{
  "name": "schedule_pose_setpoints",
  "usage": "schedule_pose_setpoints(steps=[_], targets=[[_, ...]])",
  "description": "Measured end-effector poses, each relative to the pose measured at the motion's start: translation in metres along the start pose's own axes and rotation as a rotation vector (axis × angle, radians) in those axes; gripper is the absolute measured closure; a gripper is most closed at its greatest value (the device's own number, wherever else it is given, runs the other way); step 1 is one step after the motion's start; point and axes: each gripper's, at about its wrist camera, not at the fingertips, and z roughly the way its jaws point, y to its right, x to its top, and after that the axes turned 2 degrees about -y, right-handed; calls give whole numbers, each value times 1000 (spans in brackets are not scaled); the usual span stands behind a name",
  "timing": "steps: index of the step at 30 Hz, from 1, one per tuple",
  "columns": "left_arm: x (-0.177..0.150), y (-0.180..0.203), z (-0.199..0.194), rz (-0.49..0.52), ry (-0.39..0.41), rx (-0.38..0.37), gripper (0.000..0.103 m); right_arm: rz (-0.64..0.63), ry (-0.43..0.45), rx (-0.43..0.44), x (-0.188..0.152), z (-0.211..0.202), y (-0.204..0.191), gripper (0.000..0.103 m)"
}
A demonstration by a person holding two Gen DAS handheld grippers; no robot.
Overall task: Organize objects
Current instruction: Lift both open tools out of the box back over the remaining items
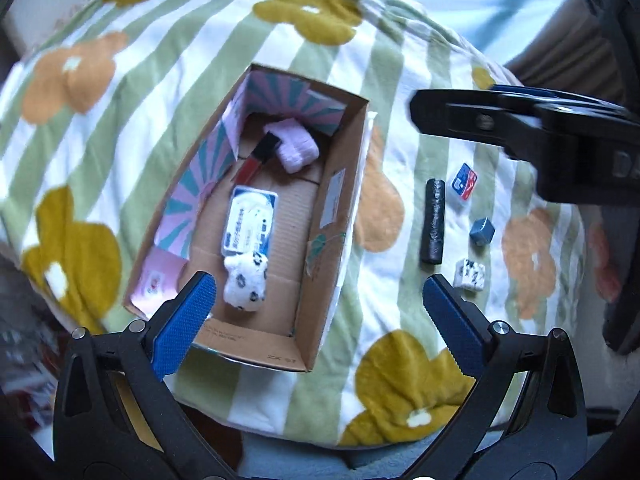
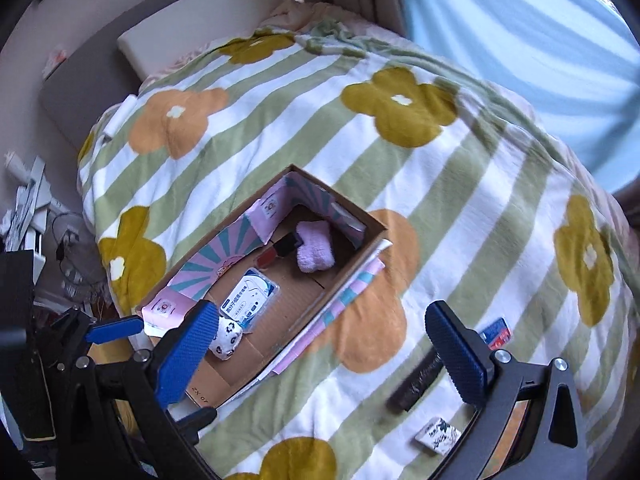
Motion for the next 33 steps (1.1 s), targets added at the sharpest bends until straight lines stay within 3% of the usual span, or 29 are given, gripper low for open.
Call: schedule_pose_setpoints(steps=[6,15,22,33], targets=[[10,21,-25,118,62,16,0,182,85,-91,-39,-54,24,0],[20,56,-43,240,108,-63,0,392,119,-233,-107,-86,46,0],[15,78,-41,297,103,-111,0,524,120,-267,-152,-96,57,0],[18,104,-37,343,88,-156,0,612,134,-267,-176,-106,73,0]])
